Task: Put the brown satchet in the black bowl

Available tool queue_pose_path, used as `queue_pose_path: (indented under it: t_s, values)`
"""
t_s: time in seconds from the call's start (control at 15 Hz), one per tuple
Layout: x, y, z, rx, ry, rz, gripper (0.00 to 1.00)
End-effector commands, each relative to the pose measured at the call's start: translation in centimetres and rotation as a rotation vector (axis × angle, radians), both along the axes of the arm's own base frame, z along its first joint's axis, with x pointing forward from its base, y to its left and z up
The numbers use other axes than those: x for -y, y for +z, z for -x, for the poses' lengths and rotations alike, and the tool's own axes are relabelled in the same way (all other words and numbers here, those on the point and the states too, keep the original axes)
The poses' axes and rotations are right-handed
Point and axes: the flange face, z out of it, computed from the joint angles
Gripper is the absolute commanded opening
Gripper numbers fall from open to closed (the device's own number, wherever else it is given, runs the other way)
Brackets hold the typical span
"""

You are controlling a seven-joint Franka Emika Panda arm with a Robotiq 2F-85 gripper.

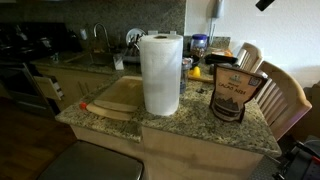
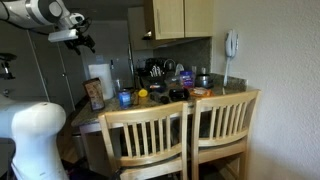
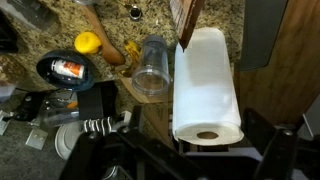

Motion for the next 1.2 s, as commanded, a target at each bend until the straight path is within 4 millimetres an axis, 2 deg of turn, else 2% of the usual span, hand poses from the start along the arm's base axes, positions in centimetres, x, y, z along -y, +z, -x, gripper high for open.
queue_pose_path:
  t_s: [0.0, 0.07, 0.27, 0.33, 0.4, 0.53, 0.8, 1.07, 1.13]
  values:
    - [0.0, 0.0, -0.3, -0.006, 0.0, 0.001, 1.0]
    - [-0.2, -1.5, -1.1, -0.049, 0.0, 0.02, 1.0]
    - [-0.4, -9.0, -3.9, -0.243, 0.015, 0.04, 1.0]
    - [-0.4, -5.0, -2.0, -0.15, -0.003, 0.032, 1.0]
    - [-0.5, -7.1, -2.9, -0.197, -0.005, 0.044, 1.0]
    - [-0.7, -9.2, -4.0, -0.245, -0.006, 0.056, 1.0]
    - [-0.7, -9.1, -4.0, -0.243, -0.006, 0.055, 1.0]
    - [-1.7, -17.2, -6.6, -0.49, 0.016, 0.072, 1.0]
    - [-1.3, -13.6, -5.1, -0.394, -0.006, 0.068, 1.0]
